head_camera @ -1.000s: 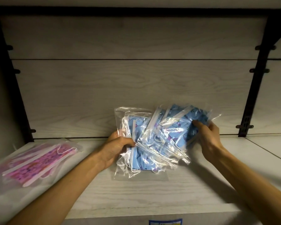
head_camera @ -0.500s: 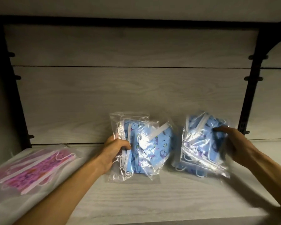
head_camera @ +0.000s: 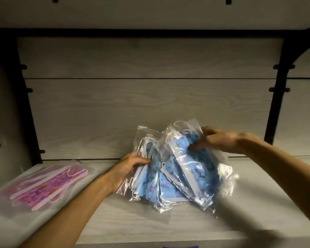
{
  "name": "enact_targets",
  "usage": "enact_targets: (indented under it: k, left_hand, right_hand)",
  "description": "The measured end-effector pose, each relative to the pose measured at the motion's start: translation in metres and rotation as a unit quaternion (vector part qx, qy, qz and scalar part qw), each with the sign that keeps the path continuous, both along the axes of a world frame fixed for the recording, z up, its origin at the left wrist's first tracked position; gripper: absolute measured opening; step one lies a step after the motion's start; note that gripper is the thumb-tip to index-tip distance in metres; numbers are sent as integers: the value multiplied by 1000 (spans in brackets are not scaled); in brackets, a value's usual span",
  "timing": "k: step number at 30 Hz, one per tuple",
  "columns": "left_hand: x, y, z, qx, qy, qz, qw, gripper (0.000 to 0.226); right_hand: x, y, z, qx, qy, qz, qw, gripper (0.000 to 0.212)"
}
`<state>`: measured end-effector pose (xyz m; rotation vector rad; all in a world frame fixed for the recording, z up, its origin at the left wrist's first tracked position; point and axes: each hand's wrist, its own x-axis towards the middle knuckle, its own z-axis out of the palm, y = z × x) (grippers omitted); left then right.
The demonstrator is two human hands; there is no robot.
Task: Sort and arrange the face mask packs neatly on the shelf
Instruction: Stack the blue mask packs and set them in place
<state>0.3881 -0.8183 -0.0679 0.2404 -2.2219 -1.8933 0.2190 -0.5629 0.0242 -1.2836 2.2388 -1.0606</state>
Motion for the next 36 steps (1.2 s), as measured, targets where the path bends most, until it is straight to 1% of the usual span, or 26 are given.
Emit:
enact_targets:
  k: [2, 3, 4, 6, 8, 9, 10, 11, 13, 15, 17, 18, 20, 21, 22, 24, 25, 27, 30, 32, 34, 36]
  left_hand:
    - [2, 0, 1, -7, -3, 6, 1000, 58]
    - [3, -1, 1, -11, -2, 4, 1000, 58]
    - [3, -1, 1, -11, -1, 6, 1000, 54]
    - [3, -4, 3, -12, -1, 27, 1000, 39]
    - [2, -6, 3, -15, -4, 44, 999, 28]
    - [1, -7, 3, -15, -10, 52, 998, 26]
    - [1, -6, 4, -11, -14, 58, 998, 26]
    - [1, -6, 4, -7, -15, 60, 998, 27]
    - [2, -5, 5, -27, -15, 51, 998, 29]
    - [3, -4, 5, -51, -19, 33, 998, 30]
    - [3, -6, 2, -29, -25, 8, 999, 31]
    - [4, -6, 0, -12, -27, 1, 1000, 34]
    - [3, -7, -3, 16, -34, -2, 999, 50]
    - [4, -7, -2, 21, -37, -7, 999, 54]
    - [4, -7, -1, 15, -40, -14, 999, 51]
    - [4, -7, 1, -1, -43, -14, 999, 37]
    - [3, -8, 1, 18, -39, -14, 999, 34]
    - [0, -10, 3, 84, -31, -21, 996, 36]
    - [-2, -12, 15, 131, -62, -30, 989, 44]
    - [-5, -13, 25, 146, -80, -40, 985, 48]
    - [-6, -13, 34, 144, -78, -51, 985, 53]
    - [-1, -11, 42, 147, -60, -64, 985, 49]
  right_hand:
    - [2, -9, -3, 10, -1, 12, 1000, 25]
    - [3, -11, -2, 9, -13, 17, 1000, 27]
    - [3, -11, -2, 5, -39, 22, 999, 33]
    - [-2, -7, 1, -10, -100, 32, 994, 43]
    - [-9, -2, 5, -15, -122, 34, 992, 49]
    - [-12, 1, 7, -11, -124, 35, 992, 50]
    - [-14, 2, 9, -3, -124, 45, 991, 47]
    - [-14, 2, 10, 5, -123, 57, 991, 38]
    - [-9, -1, 10, 14, -86, 67, 994, 26]
    - [-2, -11, 6, 19, -1, 56, 998, 25]
    - [3, -22, -1, 17, 44, 44, 998, 25]
    - [4, -26, -6, 17, 52, 39, 998, 23]
    - [7, -29, -14, 27, 44, 33, 998, 19]
    - [8, -29, -18, 33, 39, 35, 998, 16]
    - [9, -27, -21, 35, 39, 38, 998, 15]
    - [11, -24, -23, 39, 62, 37, 997, 22]
    - [14, -22, -22, 48, 89, 36, 994, 27]
    - [20, -21, -14, 65, 162, 36, 984, 33]
    - [36, -23, 9, 72, 238, 48, 967, 32]
    - [51, -29, 19, 70, 267, 79, 958, 33]
    - [63, -38, 23, 91, 300, 95, 945, 36]
    - [69, -45, 24, 108, 330, 87, 934, 30]
